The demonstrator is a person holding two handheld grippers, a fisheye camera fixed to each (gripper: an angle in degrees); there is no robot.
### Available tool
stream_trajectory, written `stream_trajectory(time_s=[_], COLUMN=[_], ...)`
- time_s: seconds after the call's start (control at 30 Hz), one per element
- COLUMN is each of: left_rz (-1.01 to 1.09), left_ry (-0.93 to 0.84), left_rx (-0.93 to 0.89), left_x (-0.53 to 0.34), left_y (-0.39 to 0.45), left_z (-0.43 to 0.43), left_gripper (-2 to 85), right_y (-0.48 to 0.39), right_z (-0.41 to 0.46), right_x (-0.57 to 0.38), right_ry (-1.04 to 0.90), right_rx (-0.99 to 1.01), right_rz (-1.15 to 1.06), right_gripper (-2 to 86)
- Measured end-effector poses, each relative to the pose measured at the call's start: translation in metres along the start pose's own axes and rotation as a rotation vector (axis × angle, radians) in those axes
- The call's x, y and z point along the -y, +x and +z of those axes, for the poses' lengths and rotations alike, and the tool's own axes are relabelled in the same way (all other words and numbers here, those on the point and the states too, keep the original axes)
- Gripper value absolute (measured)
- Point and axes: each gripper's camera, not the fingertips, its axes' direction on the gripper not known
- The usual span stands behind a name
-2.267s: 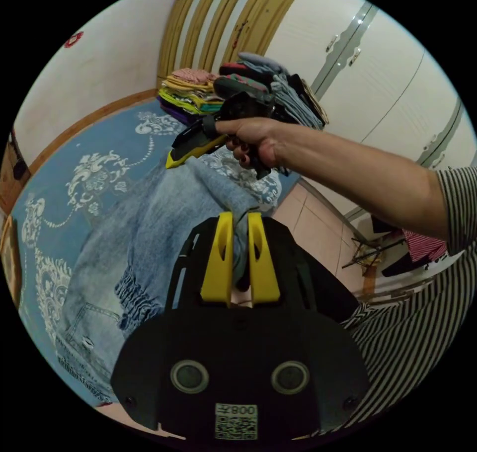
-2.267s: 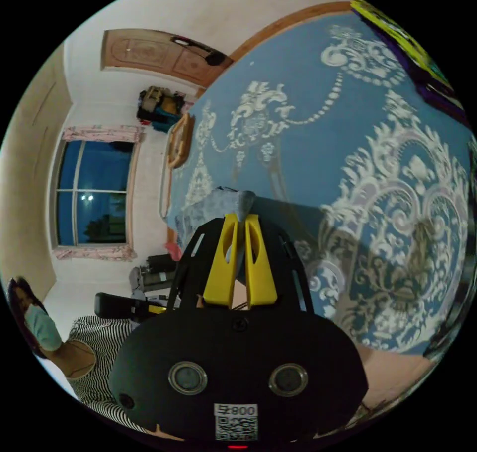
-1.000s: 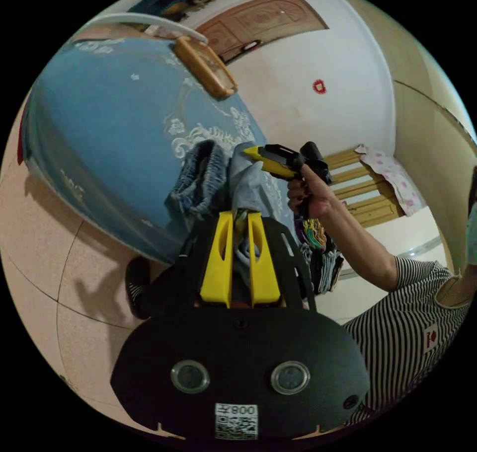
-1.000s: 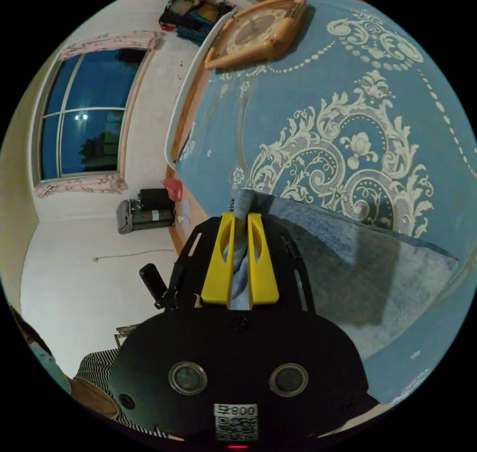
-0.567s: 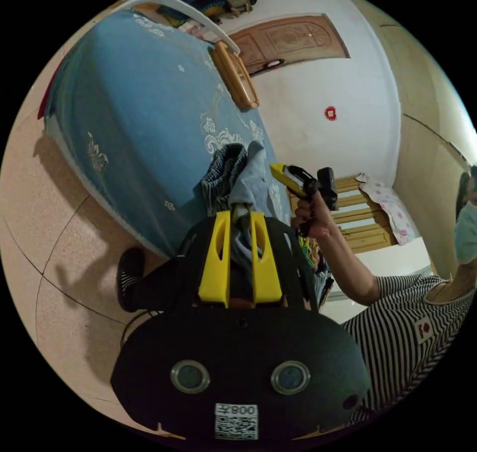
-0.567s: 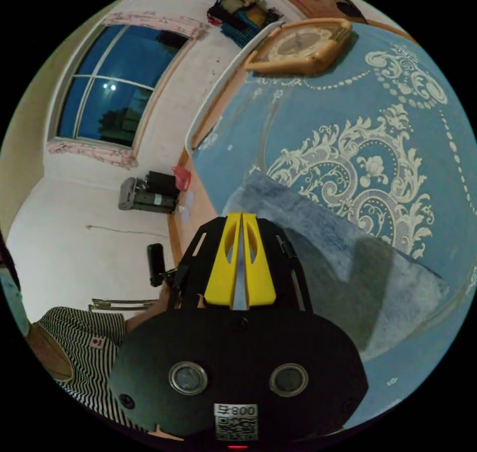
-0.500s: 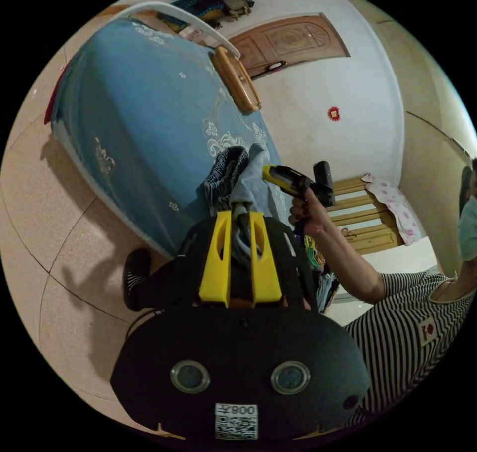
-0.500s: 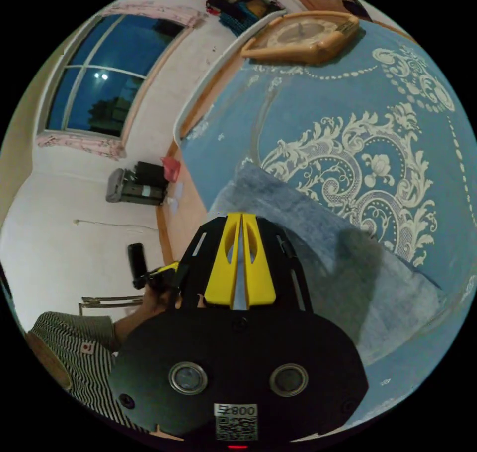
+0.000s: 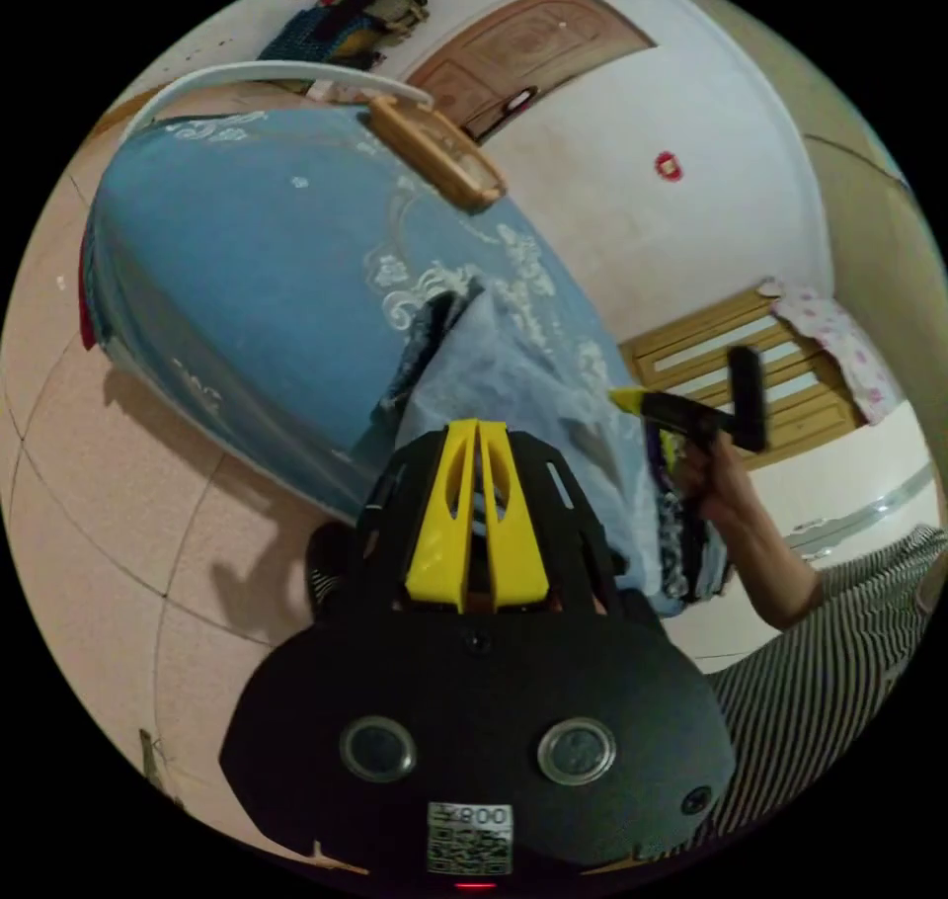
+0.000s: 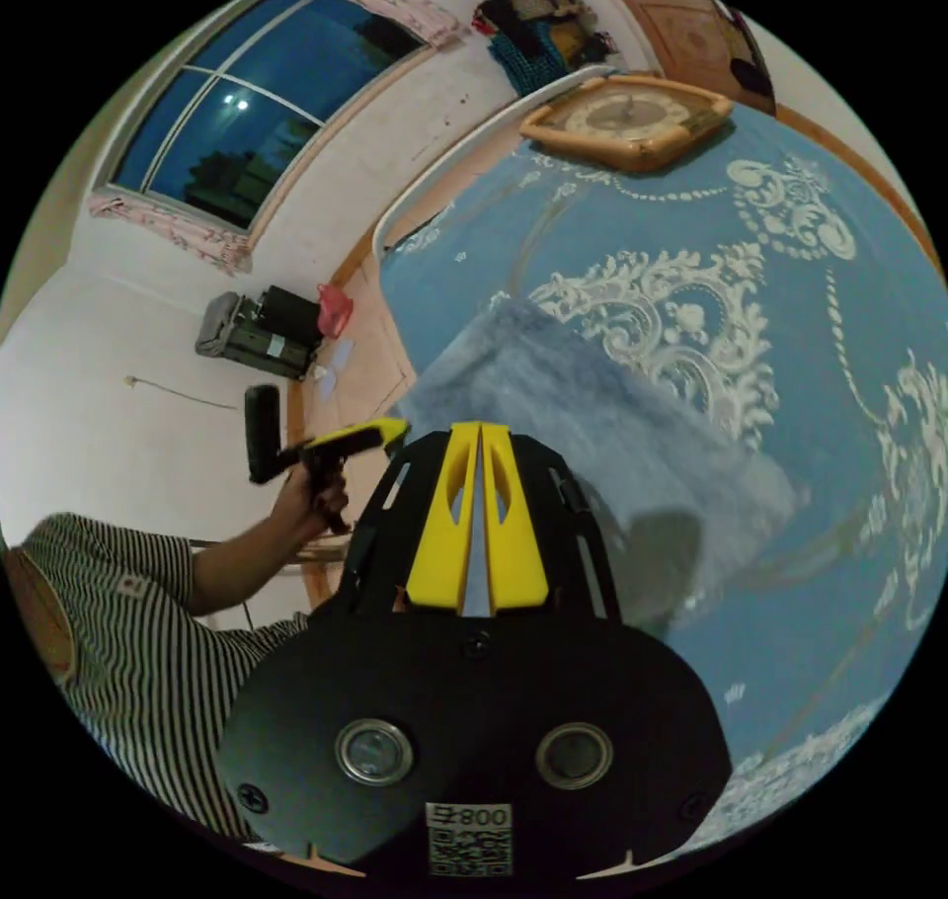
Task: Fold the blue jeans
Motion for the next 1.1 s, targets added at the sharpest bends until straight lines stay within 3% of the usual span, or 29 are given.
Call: stream_trajectory(time_s=[0.1, 0.2, 0.3, 0.43, 0.6, 0.73, 0.93, 1.1], left_rz=[-0.048, -0.058, -0.015, 0.076, 0.115, 0.079, -0.038, -0.026], left_ry=[-0.003, -0.01, 0.007, -0.033, -0.254, -0.455, -0.448, -0.425], left_rx=[-0.088, -0.08, -0.071, -0.246, -0.391, -0.379, -0.378, -0.403], left_x=[0.005, 0.009, 0.01, 0.001, -0.01, -0.014, -0.002, 0.009], left_y=[-0.015, -0.016, -0.005, 0.014, 0.043, 0.058, 0.051, 0.047], left_z=[-0.005, -0.016, -0.033, -0.04, -0.006, 0.038, 0.065, 0.063], left_gripper=[0.1, 0.2, 0.6, 2.3, 7.5, 11.3, 3.3, 1.9], right_y=[0.024, 0.05, 0.048, 0.053, 0.101, 0.128, 0.172, 0.204], right_z=[0.031, 0.035, 0.023, -0.008, -0.03, -0.03, -0.034, -0.038], right_x=[-0.046, -0.063, -0.069, -0.103, -0.188, -0.229, -0.277, -0.315], right_ry=[-0.126, -0.074, -0.092, -0.011, 0.112, 0.13, 0.176, 0.199], right_rx=[-0.078, 0.036, -0.033, -0.06, 0.135, 0.229, 0.419, 0.557], right_rz=[0.065, 0.18, 0.117, 0.107, 0.301, 0.402, 0.523, 0.594], right_gripper=[0.1, 0.1, 0.1, 0.3, 1.4, 3.9, 8.0, 9.6])
